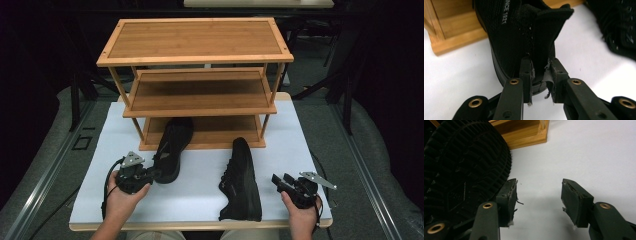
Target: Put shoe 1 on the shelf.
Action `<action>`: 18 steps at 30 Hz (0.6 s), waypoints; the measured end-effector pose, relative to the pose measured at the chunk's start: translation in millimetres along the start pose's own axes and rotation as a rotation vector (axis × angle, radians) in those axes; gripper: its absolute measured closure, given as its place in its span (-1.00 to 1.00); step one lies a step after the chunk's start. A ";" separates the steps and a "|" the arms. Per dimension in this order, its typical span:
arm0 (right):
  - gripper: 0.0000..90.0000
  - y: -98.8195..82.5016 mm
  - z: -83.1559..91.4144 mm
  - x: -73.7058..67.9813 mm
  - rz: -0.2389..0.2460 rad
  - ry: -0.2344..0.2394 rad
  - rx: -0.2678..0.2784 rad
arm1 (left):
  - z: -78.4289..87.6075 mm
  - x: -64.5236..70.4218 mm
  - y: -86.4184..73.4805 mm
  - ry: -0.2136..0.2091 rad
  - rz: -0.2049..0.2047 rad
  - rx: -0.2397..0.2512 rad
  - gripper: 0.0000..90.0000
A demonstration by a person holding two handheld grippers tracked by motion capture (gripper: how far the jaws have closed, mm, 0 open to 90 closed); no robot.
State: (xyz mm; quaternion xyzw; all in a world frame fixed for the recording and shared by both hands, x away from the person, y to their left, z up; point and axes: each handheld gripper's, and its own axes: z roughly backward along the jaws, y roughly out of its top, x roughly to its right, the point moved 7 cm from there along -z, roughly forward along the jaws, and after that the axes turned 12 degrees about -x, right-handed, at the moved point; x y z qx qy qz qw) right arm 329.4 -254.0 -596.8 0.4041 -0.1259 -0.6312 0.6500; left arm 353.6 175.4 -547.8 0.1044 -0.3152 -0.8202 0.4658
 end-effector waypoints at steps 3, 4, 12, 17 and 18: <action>0.02 -0.5 1.0 0.3 0.002 -0.003 -0.013 | -2.2 -0.1 9.4 0.004 0.017 0.015 0.69; 0.02 -0.5 1.0 0.3 0.002 -0.002 -0.013 | -3.2 -0.6 12.0 0.007 0.020 0.014 0.69; 0.02 0.6 -1.0 -0.5 0.001 0.008 0.006 | -16.8 -1.6 36.2 0.016 0.034 0.036 0.76; 0.02 0.5 -0.8 -0.6 0.002 0.009 0.001 | -22.7 -2.0 49.2 0.024 0.038 0.051 0.78; 0.02 0.4 -0.7 -0.4 0.003 0.007 -0.002 | -24.2 -3.2 51.9 0.038 0.033 0.056 0.78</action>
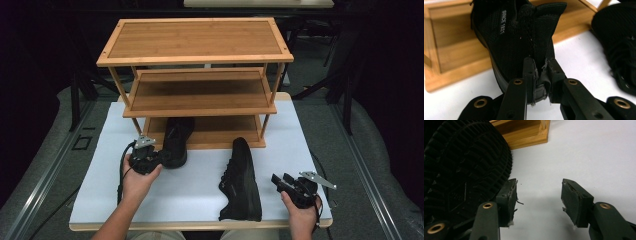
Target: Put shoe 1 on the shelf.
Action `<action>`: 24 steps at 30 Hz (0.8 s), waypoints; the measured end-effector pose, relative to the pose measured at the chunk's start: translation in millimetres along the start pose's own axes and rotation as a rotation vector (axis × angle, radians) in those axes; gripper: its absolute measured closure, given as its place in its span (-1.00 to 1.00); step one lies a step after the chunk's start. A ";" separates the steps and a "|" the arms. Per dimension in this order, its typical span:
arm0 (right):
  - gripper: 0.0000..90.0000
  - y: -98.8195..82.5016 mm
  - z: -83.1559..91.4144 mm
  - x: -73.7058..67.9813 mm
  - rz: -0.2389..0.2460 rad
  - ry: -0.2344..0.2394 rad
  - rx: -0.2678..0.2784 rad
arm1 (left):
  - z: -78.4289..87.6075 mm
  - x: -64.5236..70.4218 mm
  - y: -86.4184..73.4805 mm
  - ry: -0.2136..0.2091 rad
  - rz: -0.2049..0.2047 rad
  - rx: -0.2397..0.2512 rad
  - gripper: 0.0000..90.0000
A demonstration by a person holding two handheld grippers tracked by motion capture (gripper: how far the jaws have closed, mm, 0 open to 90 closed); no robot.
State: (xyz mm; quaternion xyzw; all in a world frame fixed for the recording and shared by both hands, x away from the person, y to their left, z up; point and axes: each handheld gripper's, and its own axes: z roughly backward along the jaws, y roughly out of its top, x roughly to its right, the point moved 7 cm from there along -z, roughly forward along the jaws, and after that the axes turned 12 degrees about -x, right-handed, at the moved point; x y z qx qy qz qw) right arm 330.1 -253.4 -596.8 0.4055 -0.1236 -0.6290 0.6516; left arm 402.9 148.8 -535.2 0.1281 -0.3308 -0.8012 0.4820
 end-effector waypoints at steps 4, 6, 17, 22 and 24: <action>0.02 0.3 0.1 -0.2 0.000 0.001 0.002 | -7.5 -5.1 9.4 0.004 0.016 0.001 0.78; 0.02 0.2 0.0 -0.4 0.000 0.001 0.002 | -11.2 -8.2 14.0 0.014 0.015 0.003 0.78; 0.02 -0.1 0.1 0.0 0.000 0.003 0.009 | -28.5 -16.3 24.6 0.020 0.022 0.020 0.77; 0.02 -1.1 1.4 0.0 0.003 -0.001 0.008 | -28.4 -17.0 25.0 0.013 0.020 0.019 0.74; 0.02 -1.5 1.7 0.5 0.006 -0.004 0.007 | -27.2 -16.7 24.5 0.009 0.020 0.019 0.71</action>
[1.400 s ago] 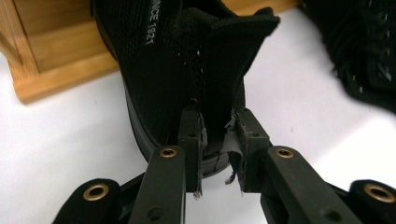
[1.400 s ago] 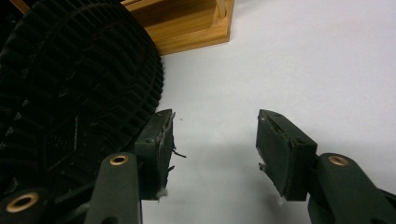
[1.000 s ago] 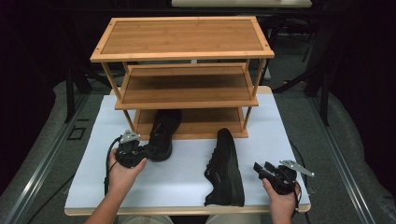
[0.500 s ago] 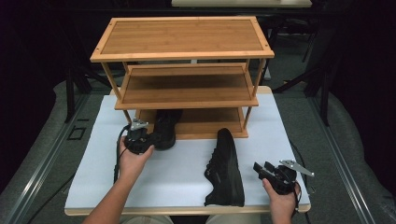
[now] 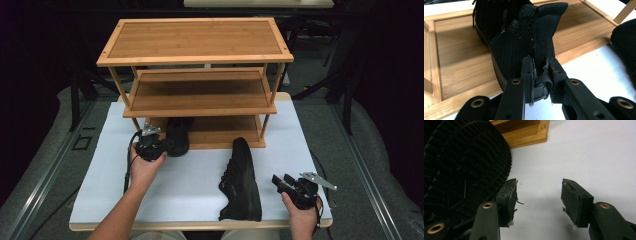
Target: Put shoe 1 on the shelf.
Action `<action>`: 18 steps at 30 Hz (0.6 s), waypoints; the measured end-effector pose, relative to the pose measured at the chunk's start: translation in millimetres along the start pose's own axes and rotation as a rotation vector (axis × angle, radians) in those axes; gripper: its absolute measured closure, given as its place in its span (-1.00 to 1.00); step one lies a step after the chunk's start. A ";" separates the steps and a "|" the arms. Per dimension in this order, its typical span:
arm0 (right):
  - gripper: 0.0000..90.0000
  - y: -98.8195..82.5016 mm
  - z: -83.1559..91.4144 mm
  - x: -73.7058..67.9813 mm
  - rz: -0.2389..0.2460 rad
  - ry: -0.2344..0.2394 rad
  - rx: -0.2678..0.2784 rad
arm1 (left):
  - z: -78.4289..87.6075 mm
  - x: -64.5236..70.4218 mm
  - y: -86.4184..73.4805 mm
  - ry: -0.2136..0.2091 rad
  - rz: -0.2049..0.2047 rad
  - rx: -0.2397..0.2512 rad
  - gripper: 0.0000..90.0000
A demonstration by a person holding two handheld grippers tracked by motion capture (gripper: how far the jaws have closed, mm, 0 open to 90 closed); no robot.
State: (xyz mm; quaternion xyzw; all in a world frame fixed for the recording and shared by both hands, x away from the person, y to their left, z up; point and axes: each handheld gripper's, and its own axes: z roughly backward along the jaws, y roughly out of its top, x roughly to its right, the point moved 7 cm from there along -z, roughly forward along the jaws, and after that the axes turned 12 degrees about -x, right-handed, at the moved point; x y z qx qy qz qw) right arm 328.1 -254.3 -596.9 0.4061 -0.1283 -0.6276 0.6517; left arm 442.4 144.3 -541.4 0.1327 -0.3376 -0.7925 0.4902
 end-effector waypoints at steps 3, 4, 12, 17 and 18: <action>0.02 -0.5 1.3 0.4 0.006 -0.012 -0.003 | 6.3 0.3 -1.4 0.007 -0.009 0.008 0.71; 0.02 -1.0 1.7 0.4 0.007 -0.016 -0.007 | 9.6 -0.3 -2.5 0.004 -0.017 0.010 0.70; 0.05 0.3 8.0 -7.6 0.044 -0.030 -0.006 | 34.3 -17.6 -26.0 -0.049 0.037 0.025 0.62; 0.08 7.7 15.0 -22.8 0.104 -0.043 0.010 | 47.4 -28.7 -47.8 -0.060 0.037 0.035 0.50; 0.09 8.5 16.9 -26.3 0.119 -0.045 0.003 | 49.1 -31.1 -53.4 -0.052 0.035 0.030 0.49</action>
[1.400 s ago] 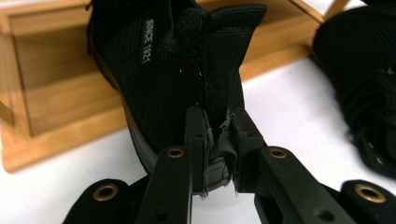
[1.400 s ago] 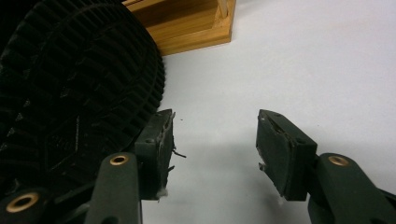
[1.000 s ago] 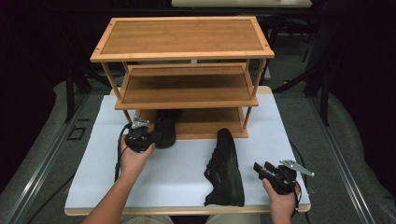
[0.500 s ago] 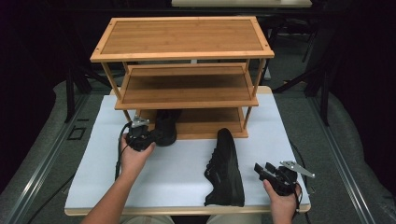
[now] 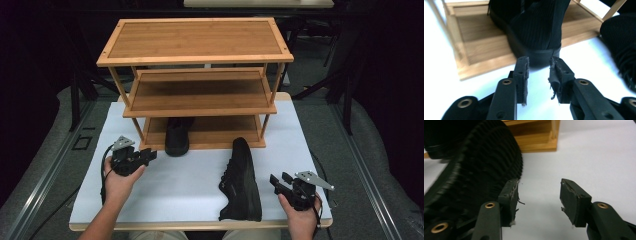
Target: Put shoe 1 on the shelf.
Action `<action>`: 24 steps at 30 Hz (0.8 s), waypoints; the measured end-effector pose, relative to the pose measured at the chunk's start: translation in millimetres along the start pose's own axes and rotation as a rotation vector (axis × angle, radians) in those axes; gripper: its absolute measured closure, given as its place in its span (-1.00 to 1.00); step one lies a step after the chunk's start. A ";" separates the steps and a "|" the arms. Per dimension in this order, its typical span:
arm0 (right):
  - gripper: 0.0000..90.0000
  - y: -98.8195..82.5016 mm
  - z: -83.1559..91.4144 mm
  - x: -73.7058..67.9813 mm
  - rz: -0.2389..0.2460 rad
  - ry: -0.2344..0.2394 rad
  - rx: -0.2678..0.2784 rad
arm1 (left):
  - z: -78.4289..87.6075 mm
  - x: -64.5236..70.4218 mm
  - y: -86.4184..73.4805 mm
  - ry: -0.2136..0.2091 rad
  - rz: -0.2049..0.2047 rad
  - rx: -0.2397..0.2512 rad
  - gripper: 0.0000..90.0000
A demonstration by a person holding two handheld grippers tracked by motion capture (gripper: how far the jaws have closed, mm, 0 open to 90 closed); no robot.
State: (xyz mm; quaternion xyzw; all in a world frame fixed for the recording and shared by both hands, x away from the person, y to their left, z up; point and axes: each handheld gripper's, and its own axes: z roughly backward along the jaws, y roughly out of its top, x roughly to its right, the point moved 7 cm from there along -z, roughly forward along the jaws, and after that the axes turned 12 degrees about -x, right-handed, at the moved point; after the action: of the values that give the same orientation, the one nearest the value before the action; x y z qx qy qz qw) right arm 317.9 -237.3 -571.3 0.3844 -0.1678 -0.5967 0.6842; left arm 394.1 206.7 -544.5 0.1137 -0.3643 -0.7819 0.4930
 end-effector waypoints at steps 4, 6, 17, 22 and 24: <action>0.10 5.0 3.1 -12.0 0.039 0.012 -0.004 | 4.9 -9.3 -18.4 0.010 0.024 -0.012 0.38; 0.10 7.5 3.8 -16.7 0.052 0.012 -0.009 | 6.9 -12.5 -25.0 0.013 0.028 -0.018 0.36; -0.15 25.5 8.1 -55.8 0.153 0.043 -0.063 | 8.5 -14.8 -37.6 0.009 0.010 -0.031 0.40; -0.25 28.6 -1.9 -76.1 0.194 0.037 -0.095 | 6.4 -15.5 -39.2 0.024 0.010 -0.029 0.37; -0.25 28.3 -6.8 -78.2 0.214 -0.007 -0.110 | 5.9 -16.2 -39.7 0.022 0.010 -0.031 0.37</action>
State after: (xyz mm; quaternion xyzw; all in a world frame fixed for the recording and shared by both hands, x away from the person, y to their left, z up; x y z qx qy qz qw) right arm 323.9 -161.4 -537.3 0.3241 -0.1771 -0.5299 0.7634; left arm 371.6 233.1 -570.3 0.1129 -0.3473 -0.7834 0.5028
